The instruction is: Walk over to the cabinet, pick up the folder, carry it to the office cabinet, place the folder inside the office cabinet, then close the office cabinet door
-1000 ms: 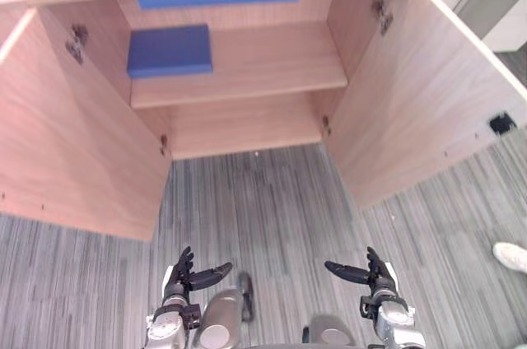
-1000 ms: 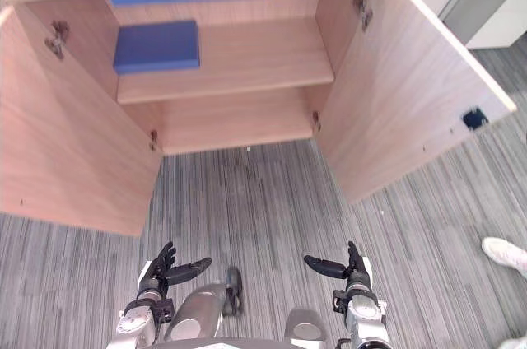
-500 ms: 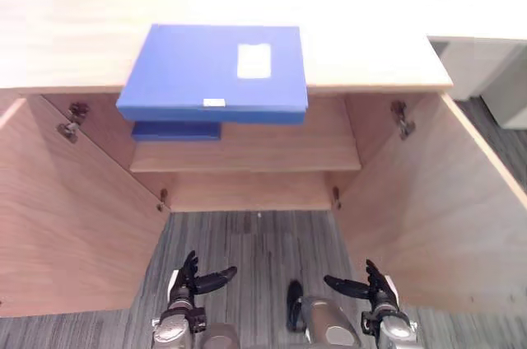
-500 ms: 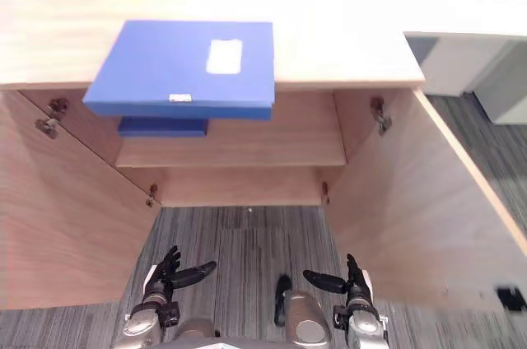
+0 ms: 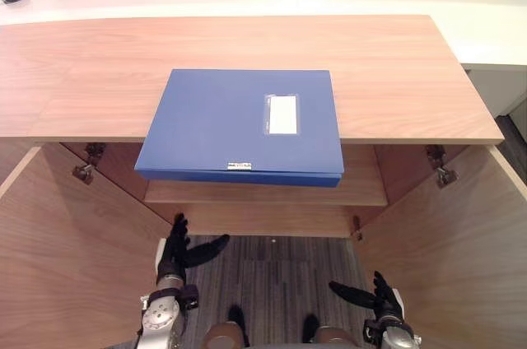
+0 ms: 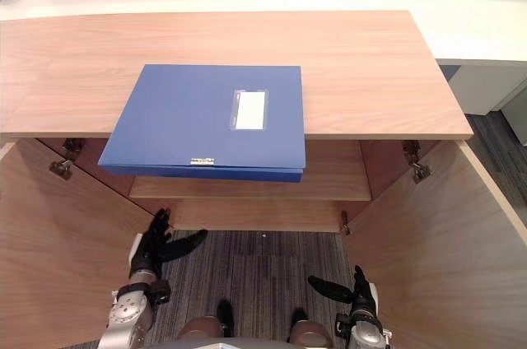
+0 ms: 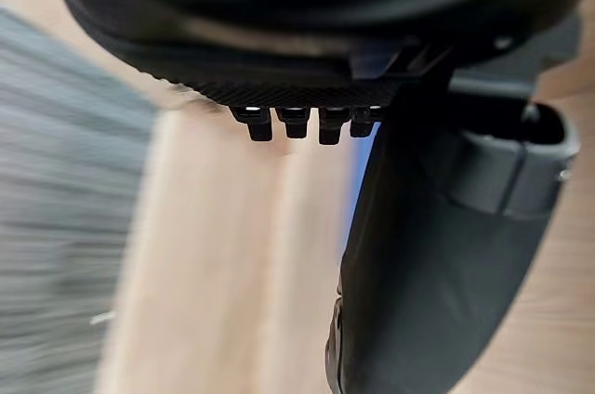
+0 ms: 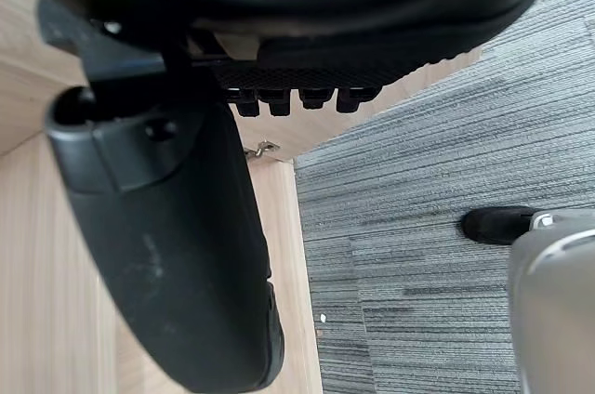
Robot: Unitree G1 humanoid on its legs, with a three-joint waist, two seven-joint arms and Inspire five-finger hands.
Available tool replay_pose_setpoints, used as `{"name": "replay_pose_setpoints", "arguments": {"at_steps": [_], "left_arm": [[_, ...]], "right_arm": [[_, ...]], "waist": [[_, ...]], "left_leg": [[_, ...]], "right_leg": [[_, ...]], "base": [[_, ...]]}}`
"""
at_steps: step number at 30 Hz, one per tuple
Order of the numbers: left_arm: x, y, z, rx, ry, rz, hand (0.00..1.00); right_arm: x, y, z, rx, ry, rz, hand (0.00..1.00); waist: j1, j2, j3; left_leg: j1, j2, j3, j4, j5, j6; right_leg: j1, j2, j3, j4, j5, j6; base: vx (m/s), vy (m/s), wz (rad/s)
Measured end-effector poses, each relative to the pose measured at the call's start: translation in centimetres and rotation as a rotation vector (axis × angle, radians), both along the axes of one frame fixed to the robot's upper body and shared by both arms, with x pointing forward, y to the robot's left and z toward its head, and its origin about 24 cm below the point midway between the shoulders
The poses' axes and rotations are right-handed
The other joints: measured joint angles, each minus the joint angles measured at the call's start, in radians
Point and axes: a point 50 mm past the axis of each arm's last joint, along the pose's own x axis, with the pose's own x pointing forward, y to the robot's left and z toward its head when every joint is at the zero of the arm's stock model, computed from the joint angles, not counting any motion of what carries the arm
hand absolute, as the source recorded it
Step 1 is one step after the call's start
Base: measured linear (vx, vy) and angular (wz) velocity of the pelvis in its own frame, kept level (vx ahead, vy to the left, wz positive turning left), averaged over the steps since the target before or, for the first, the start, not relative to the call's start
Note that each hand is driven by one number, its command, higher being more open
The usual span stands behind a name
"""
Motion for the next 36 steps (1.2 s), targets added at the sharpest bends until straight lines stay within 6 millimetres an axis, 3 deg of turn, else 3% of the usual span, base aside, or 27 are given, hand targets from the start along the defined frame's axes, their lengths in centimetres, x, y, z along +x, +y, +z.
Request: {"name": "replay_pose_setpoints", "arguments": {"at_steps": [2, 9, 14, 21, 28, 29, 32, 36], "left_arm": [[0.0, 0.1, 1.2, 0.024, -0.05, 0.002, 1.0], [-0.4, -0.2, 9.0, 0.311, -0.368, 0.0, 1.0], [-0.7, -0.5, 12.3, 0.537, -0.509, 0.004, 1.0], [-0.2, -0.9, 13.9, 0.807, -0.561, -0.114, 1.0], [1.6, -3.0, 14.1, 1.012, -0.603, -0.365, 1.0], [2.2, -2.8, 13.8, 1.054, -0.588, -0.39, 0.0], [3.6, -2.4, 12.7, 1.129, -0.53, -0.415, 0.0], [4.7, -2.2, 13.7, 1.204, -0.557, -0.402, 0.0]], "right_arm": [[0.1, 0.0, 0.0, -0.001, -0.006, 0.001, 1.0], [-0.6, 0.1, -0.4, -0.008, 0.017, 0.007, 1.0], [-1.4, 0.1, -0.8, -0.016, 0.06, 0.03, 1.0], [-2.7, -0.2, -1.1, -0.041, 0.111, 0.093, 1.0], [-2.5, 0.4, -1.2, -0.043, 0.115, 0.162, 1.0], [-2.4, 0.4, -1.2, -0.042, 0.113, 0.167, 1.0], [-2.4, 0.2, -1.1, -0.046, 0.114, 0.178, 1.0], [-2.5, -0.1, -1.1, -0.051, 0.119, 0.183, 1.0]], "waist": [[0.001, 0.0, -0.002], [0.006, 0.001, -0.035], [0.005, 0.007, -0.054], [-0.003, 0.007, -0.084], [-0.015, 0.006, -0.088], [-0.023, 0.006, -0.089], [-0.031, 0.007, -0.093], [-0.036, 0.005, -0.101]], "left_leg": [[0.008, -0.001, -0.003, -0.014, 0.006, -0.001], [0.025, -0.007, -0.031, -0.054, 0.032, -0.001], [0.031, -0.011, -0.035, -0.056, 0.038, -0.005], [0.043, -0.004, -0.04, -0.056, 0.043, -0.008], [0.079, -0.007, -0.02, -0.093, 0.057, -0.007], [0.089, -0.008, -0.015, -0.11, 0.065, -0.007], [0.11, -0.01, 0.003, -0.14, 0.074, -0.007], [0.122, -0.014, 0.018, -0.157, 0.075, -0.005]], "right_leg": [[0.003, 0.001, -0.001, 0.0, 0.0, 0.0], [0.017, 0.002, 0.006, -0.005, 0.0, 0.0], [0.03, 0.002, 0.029, -0.022, -0.008, 0.012], [0.043, 0.011, 0.031, -0.022, -0.008, 0.012], [0.043, 0.011, 0.054, -0.019, -0.007, 0.011], [0.043, 0.012, 0.058, -0.019, -0.006, 0.011], [0.041, 0.013, 0.072, -0.02, -0.006, 0.011], [0.04, 0.012, 0.086, -0.029, -0.002, 0.013]], "base": [[0.02, -0.021, 0.07], [-0.04, -0.012, 0.11], [-0.08, -0.014, 0.01], [-0.03, -0.019, 0.01], [-0.01, -0.002, -0.09], [0.0, -0.005, -0.1], [0.01, 0.003, -0.15], [0.02, 0.013, -0.12]]}}
